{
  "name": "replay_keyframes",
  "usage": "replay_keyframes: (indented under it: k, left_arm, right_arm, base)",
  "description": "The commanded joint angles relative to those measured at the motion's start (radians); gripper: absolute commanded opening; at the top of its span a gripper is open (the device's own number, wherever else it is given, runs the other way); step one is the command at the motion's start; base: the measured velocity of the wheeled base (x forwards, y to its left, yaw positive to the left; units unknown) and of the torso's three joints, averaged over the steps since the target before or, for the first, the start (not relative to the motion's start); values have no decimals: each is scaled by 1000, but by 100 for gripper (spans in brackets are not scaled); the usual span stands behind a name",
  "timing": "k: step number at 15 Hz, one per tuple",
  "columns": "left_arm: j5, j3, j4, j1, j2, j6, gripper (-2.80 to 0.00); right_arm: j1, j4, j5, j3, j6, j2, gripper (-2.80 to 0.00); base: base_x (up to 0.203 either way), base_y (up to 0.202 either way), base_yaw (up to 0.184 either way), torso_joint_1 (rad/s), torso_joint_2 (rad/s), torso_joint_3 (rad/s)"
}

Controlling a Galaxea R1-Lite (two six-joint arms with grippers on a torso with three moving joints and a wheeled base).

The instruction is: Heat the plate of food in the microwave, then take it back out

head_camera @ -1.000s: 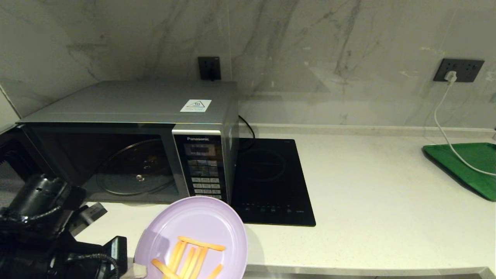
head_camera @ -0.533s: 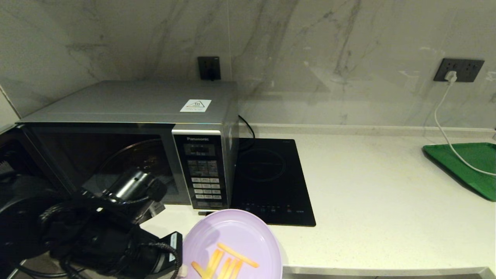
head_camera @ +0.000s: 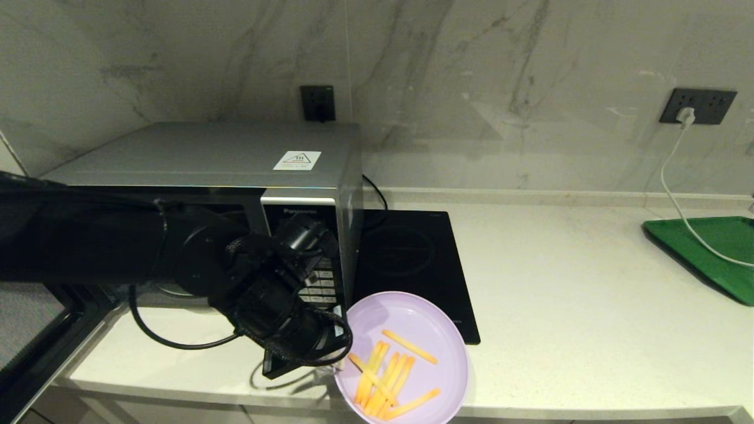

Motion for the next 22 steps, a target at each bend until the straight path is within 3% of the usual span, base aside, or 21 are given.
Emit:
replay_keyframes:
  k: [1, 4, 9, 22]
  left_arm:
    - [1, -112, 34, -37, 126, -12, -280]
    - [6, -232, 76, -50, 204, -16, -280]
    - [11, -321, 92, -33, 294, -17, -280]
    - [33, -357, 92, -16, 331, -32, -280]
  right_arm:
    - [0, 2, 0, 1, 1, 2, -280]
    - [0, 2, 0, -1, 1, 2, -280]
    - [0, 2, 0, 0, 1, 2, -280]
    - [0, 2, 0, 1, 1, 2, -280]
  base:
    - [0, 0, 0, 0, 0, 0]
    - [0, 0, 0, 0, 0, 0]
    - [0, 0, 0, 0, 0, 0]
    - [0, 0, 0, 0, 0, 0]
